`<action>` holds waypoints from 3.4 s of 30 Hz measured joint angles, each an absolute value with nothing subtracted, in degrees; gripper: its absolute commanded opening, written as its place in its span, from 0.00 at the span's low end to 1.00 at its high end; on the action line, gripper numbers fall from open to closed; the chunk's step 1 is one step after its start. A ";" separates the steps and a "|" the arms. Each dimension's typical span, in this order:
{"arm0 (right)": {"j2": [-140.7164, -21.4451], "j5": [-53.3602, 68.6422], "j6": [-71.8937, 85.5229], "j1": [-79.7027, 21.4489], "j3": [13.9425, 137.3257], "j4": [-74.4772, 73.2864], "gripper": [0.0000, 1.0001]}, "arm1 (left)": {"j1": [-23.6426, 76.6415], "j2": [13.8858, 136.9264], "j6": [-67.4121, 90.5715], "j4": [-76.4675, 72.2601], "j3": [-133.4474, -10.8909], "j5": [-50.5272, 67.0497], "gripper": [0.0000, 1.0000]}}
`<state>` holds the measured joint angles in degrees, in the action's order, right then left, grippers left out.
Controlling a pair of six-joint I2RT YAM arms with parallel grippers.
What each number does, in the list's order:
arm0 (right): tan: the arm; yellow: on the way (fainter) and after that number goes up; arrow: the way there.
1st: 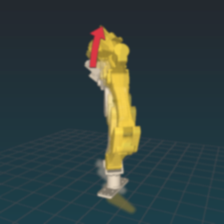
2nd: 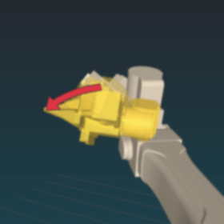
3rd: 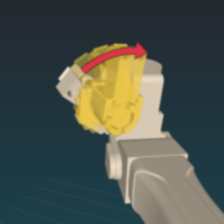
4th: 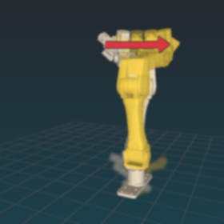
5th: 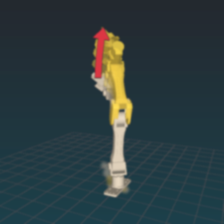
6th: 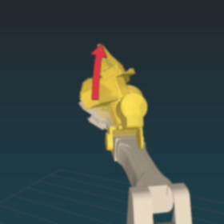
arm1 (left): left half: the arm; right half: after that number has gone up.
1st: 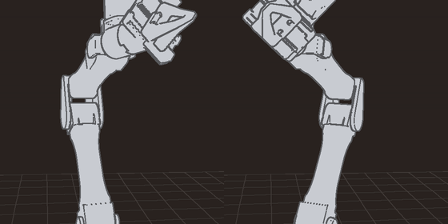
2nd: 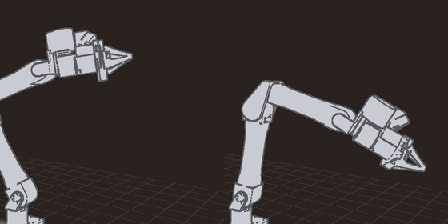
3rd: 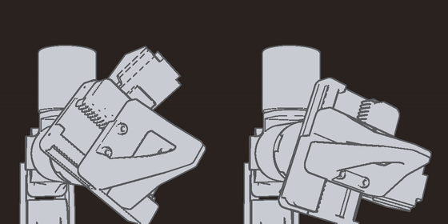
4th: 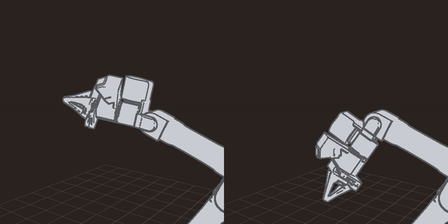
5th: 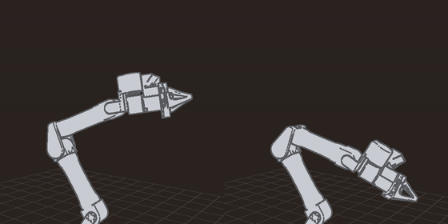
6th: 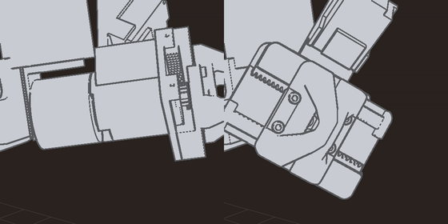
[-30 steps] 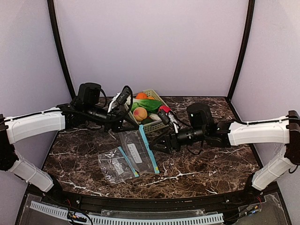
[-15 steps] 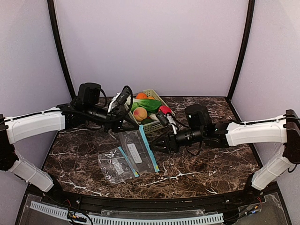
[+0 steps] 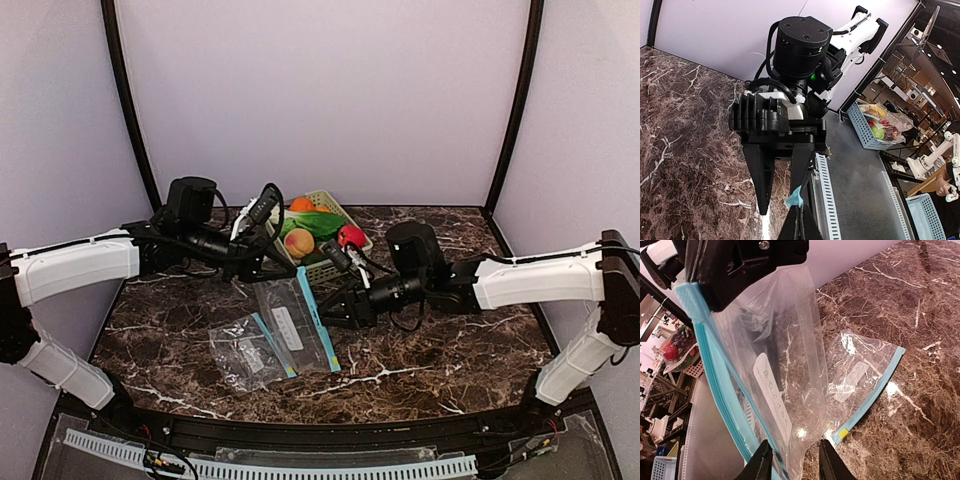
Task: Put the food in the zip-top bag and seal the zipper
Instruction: Pass from the left arm to the right, then open the zipper food storage bag at the center of the board.
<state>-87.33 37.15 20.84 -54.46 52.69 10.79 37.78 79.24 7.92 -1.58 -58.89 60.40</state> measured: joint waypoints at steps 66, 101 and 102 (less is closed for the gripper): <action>-95.70 -5.85 29.69 -62.48 69.06 -14.02 0.00 | 51.18 83.55 42.89 -26.44 -41.87 3.46 0.61; -101.58 -14.61 27.92 -65.43 74.56 -19.29 0.00 | 51.99 87.79 46.26 -25.19 -40.97 -2.55 0.12; -101.60 -14.79 27.88 -65.43 74.56 -19.38 0.00 | 51.99 87.90 46.13 -25.23 -40.97 -2.46 0.10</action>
